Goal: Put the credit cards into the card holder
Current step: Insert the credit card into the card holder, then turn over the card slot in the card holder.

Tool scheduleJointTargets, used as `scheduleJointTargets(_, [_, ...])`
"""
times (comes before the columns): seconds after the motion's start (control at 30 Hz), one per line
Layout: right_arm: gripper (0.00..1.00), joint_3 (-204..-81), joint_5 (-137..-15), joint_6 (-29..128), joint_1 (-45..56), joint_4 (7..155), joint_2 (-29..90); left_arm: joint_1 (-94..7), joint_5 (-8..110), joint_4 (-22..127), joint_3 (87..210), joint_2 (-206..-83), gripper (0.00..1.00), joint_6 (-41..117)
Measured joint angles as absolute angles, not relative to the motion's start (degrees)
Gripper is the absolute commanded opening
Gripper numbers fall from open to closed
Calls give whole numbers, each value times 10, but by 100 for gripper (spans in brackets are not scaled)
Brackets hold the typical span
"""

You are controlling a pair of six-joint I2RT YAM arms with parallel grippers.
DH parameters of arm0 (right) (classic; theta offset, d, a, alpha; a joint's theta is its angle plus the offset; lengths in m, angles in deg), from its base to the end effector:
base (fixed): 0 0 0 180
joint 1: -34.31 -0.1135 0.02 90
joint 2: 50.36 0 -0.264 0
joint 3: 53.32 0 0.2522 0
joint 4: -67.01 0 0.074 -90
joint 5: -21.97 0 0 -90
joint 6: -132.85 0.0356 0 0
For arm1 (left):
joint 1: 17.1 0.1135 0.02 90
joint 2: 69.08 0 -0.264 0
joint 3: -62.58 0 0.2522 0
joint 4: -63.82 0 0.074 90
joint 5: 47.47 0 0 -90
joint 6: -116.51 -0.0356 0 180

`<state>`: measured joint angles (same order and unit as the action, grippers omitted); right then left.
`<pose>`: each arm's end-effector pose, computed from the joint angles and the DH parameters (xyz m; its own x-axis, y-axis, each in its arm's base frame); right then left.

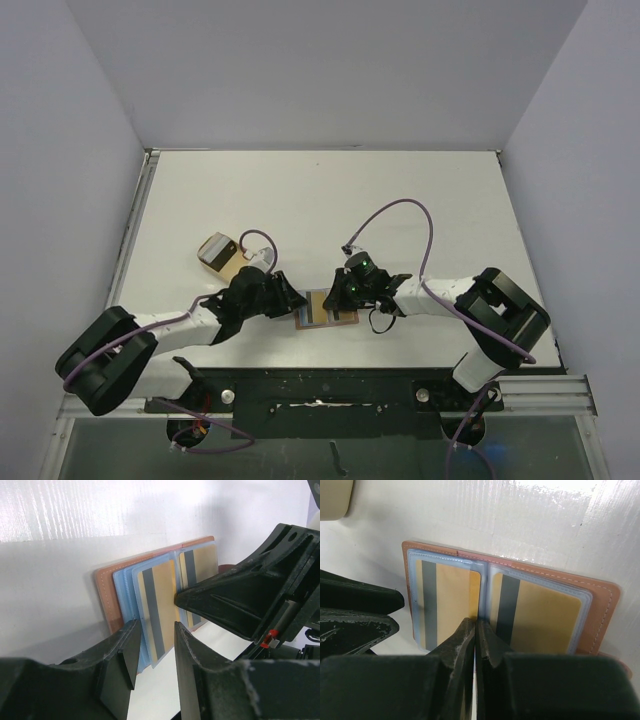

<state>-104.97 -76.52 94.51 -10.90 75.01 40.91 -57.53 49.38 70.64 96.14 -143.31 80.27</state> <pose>0.2032 0.2122 0.1359 -0.9284 0.1659 -0.3326 -0.0707 0.7996 0.5963 0.1726 -0.1526 0.1423 -0.8308 -0.3442 -0.4374 0.0832 0.7002 -0.7091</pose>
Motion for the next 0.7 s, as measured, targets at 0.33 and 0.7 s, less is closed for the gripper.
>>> scheduleJointTargets(0.33, [0,-1049,-765,946,-109,748,409,-575,498,744,957,-1463,31,816])
scheduleJointTargets(0.7, [0,-1045,-766,949,-109,742,408,-575,514,778,956,-1468,31,829])
